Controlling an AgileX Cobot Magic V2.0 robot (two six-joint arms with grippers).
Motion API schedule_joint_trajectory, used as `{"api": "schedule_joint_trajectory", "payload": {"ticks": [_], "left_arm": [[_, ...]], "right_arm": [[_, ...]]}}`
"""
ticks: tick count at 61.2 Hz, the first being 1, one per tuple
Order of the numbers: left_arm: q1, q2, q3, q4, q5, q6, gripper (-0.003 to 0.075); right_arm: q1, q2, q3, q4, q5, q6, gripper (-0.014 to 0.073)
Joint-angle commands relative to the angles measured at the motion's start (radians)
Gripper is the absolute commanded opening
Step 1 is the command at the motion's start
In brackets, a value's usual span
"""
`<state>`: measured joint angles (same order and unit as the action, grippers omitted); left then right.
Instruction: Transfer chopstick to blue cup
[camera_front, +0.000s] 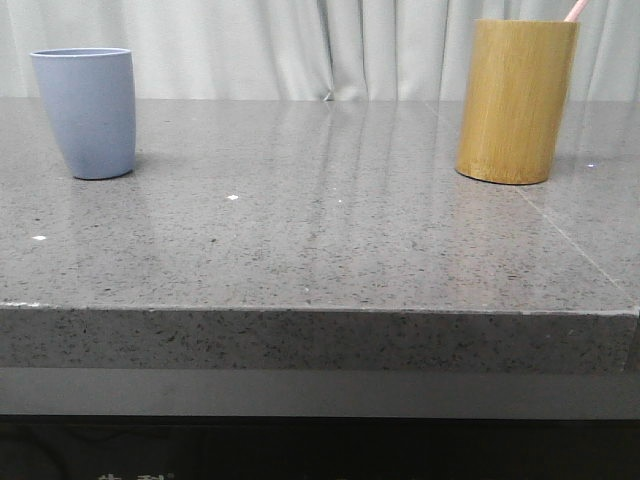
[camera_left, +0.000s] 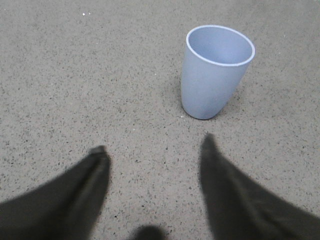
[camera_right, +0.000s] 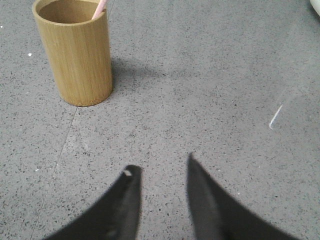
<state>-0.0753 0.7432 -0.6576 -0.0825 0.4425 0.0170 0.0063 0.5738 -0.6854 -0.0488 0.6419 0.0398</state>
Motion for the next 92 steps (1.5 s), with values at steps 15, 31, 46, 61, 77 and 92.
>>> {"api": "schedule_joint_trajectory", "payload": {"ticks": [15, 31, 46, 61, 77, 92], "left_arm": [[-0.005, 0.157, -0.292, -0.003, 0.083, 0.002, 0.0565], [-0.005, 0.412, -0.567, -0.003, 0.256, 0.002, 0.0565], [-0.007, 0.634, -0.777, -0.003, 0.381, 0.002, 0.0564], [-0.051, 0.809, -0.933, 0.001, 0.465, 0.002, 0.0564], [-0.064, 0.955, -1.058, 0.015, 0.531, 0.002, 0.0563], [-0.064, 1.053, -1.158, 0.030, 0.600, 0.002, 0.0417]], "right_arm": [[-0.004, 0.010, -0.034, -0.007, -0.062, -0.011, 0.0458], [-0.004, 0.010, -0.034, -0.006, -0.069, -0.011, 0.0458], [-0.004, 0.010, -0.034, -0.006, -0.070, -0.011, 0.0458], [-0.004, 0.010, -0.034, -0.006, -0.069, -0.011, 0.0458], [-0.004, 0.010, -0.034, -0.006, -0.069, -0.011, 0.0458], [-0.004, 0.010, -0.034, -0.006, -0.069, -0.011, 0.0458]]}}
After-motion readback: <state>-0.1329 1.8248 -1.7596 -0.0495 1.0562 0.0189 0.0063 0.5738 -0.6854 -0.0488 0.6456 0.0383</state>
